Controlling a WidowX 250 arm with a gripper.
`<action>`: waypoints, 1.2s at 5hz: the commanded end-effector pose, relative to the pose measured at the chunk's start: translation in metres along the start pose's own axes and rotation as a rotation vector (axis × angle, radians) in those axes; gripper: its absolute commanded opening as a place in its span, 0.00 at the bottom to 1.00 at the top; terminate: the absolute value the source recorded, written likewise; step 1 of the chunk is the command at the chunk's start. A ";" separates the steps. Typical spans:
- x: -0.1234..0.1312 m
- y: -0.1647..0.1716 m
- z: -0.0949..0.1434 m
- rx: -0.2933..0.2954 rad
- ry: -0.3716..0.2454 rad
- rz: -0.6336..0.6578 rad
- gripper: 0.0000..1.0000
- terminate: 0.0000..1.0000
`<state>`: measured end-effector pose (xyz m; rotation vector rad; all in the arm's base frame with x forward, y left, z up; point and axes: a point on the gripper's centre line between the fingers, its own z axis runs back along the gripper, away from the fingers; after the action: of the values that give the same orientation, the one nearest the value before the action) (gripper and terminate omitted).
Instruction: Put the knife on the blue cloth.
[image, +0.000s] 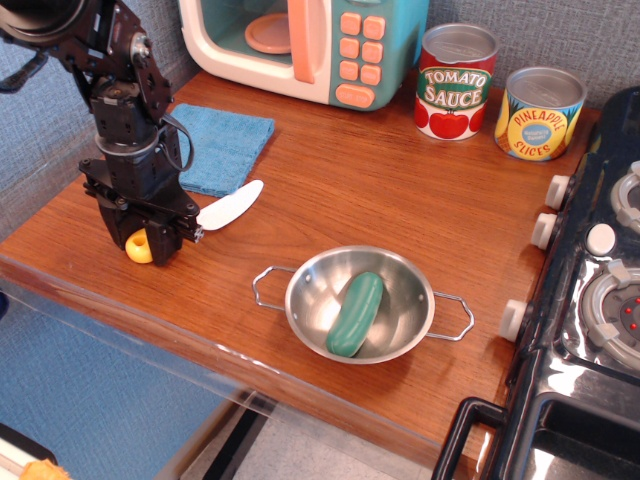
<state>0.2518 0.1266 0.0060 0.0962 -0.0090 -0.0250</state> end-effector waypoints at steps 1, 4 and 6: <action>-0.004 -0.021 0.068 -0.354 -0.100 -0.232 0.00 0.00; 0.097 0.036 0.085 -0.156 -0.305 0.069 0.00 0.00; 0.109 0.045 0.067 -0.012 -0.280 0.155 0.00 0.00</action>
<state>0.3654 0.1547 0.0539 0.0629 -0.2518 0.1223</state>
